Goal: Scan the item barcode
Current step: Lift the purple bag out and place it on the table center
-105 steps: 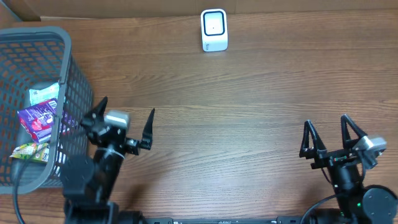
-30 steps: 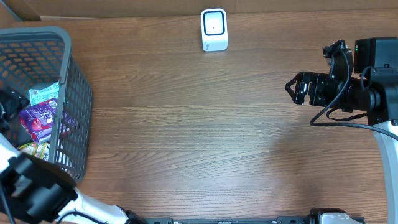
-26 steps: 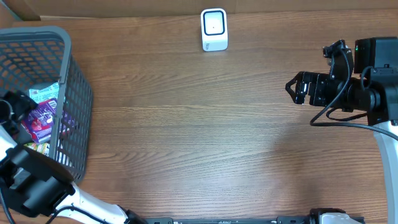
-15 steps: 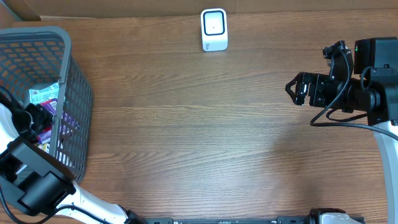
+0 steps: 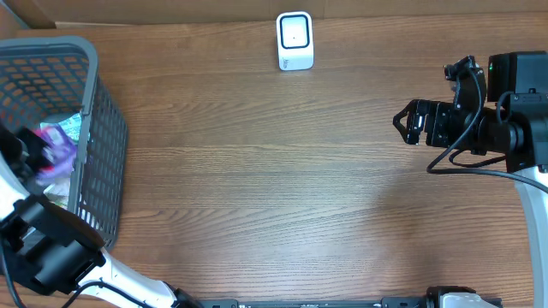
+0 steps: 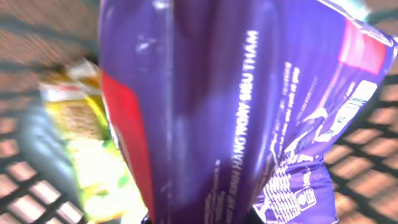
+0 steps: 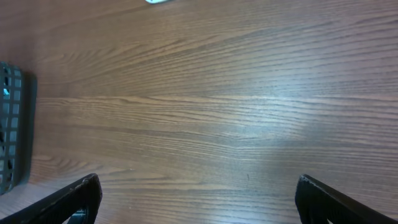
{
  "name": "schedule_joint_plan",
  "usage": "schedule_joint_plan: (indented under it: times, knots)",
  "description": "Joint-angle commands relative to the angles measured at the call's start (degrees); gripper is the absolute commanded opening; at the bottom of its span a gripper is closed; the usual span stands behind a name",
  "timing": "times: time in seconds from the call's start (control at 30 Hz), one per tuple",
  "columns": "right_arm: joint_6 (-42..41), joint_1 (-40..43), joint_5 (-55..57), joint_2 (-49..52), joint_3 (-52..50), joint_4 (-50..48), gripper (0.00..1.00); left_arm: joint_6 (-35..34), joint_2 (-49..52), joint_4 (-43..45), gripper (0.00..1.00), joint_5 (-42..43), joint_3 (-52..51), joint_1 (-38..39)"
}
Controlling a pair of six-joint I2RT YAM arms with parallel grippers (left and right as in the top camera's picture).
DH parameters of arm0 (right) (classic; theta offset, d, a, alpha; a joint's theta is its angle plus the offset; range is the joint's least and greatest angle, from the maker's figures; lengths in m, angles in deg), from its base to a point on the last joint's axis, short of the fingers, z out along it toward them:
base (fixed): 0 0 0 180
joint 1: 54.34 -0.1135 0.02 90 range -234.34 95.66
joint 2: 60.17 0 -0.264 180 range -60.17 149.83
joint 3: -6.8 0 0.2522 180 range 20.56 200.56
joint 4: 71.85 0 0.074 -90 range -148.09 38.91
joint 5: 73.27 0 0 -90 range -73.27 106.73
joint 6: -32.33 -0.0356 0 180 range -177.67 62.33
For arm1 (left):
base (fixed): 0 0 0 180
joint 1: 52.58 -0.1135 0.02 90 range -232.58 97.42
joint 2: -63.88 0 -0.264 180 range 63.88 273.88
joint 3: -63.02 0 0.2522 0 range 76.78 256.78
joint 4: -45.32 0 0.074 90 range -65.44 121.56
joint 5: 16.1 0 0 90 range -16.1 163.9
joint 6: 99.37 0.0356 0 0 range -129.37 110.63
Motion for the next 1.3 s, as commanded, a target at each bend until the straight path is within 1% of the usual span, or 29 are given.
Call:
schedule_joint_plan:
  times: [0.0, 0.13, 0.2, 0.27, 0.33, 0.37, 0.47, 0.57, 0.63, 0.67, 0.77, 0.8, 0.87, 0.97, 1.03, 1.1, 1.2, 1.23, 1.27]
  knots:
    - [0.24, 0.15, -0.48, -0.57, 1.11, -0.48, 1.0, 0.94, -1.27, -6.01, 0.04, 0.85, 16.17, 1.75]
    - [0.24, 0.15, -0.48, -0.57, 1.11, -0.85, 1.0, 1.36, -2.51, -12.94, 0.04, 0.83, 31.21, 4.55]
    - [0.24, 0.15, -0.48, -0.57, 1.11, -0.83, 1.0, 1.36, -3.78, -15.72, 0.04, 0.9, 37.11, 6.69]
    - [0.24, 0.15, -0.5, -0.57, 1.11, -0.87, 1.0, 1.55, -5.55, -17.55, 0.04, 1.53, 40.74, 9.64]
    - [0.26, 0.15, -0.48, -0.57, 1.11, -0.96, 1.0, 2.6, -7.15, -18.18, 0.04, 4.2, 41.4, 13.05]
    - [0.26, 0.15, -0.48, -0.57, 1.11, -1.29, 1.0, 3.56, -7.89, -19.34, 0.05, 7.13, 41.4, 17.2]
    - [0.26, 0.15, -0.48, -0.57, 1.11, -1.92, 1.0, 5.05, -7.98, -20.02, 0.04, 10.51, 39.87, 25.18]
    - [0.26, 0.15, -0.48, -0.57, 1.11, -2.19, 1.0, 3.72, -7.3, -20.0, 0.04, 9.6, 36.3, 35.95]
    - [0.26, 0.15, -0.48, -0.57, 1.11, -2.08, 1.0, 1.99, -6.49, -20.0, 0.04, 7.26, 33.79, 41.79]
    - [0.26, 0.15, -0.48, -0.57, 1.11, -2.03, 1.0, 0.0, -5.88, -19.74, 0.05, 5.05, 31.39, 45.77]
    - [0.26, 0.15, -0.48, -0.57, 1.11, -2.03, 1.0, -4.22, -4.98, -18.01, 0.04, 3.58, 25.97, 51.87]
    - [0.26, 0.15, -0.48, -0.57, 1.11, -2.05, 1.0, -5.97, -4.61, -16.09, 0.04, 3.8, 22.01, 55.12]
    - [0.26, 0.15, -0.48, -0.57, 1.11, -2.1, 1.0, -6.99, -4.61, -12.76, 0.04, 3.65, 16.65, 58.64]
    - [0.26, 0.15, -0.46, -0.57, 1.11, -2.12, 1.0, -9.46, -4.61, -6.25, 0.04, 3.74, 8.33, 62.6]
    - [0.26, 0.15, -0.46, -0.57, 1.11, -2.08, 1.0, -14.43, -4.61, 2.16, 0.04, 3.82, -1.86, 65.16]
    - [0.26, 0.15, -0.46, -0.57, 1.11, -2.08, 1.0, -17.27, -4.61, 6.49, 0.04, 4.04, -7.13, 65.81]
    - [0.26, 0.15, -0.46, -0.57, 1.11, -2.12, 1.0, -18.4, -4.61, 13.77, 0.04, 5.44, -14.45, 66.51]
    - [0.26, 0.15, -0.46, -0.57, 1.11, -2.12, 1.0, -18.93, -4.61, 18.56, 0.04, 6.82, -18.6, 66.77]
    - [0.26, 0.15, -0.46, -0.57, 1.11, -2.12, 1.0, -19.34, -4.61, 20.92, 0.04, 7.91, -20.59, 66.82]
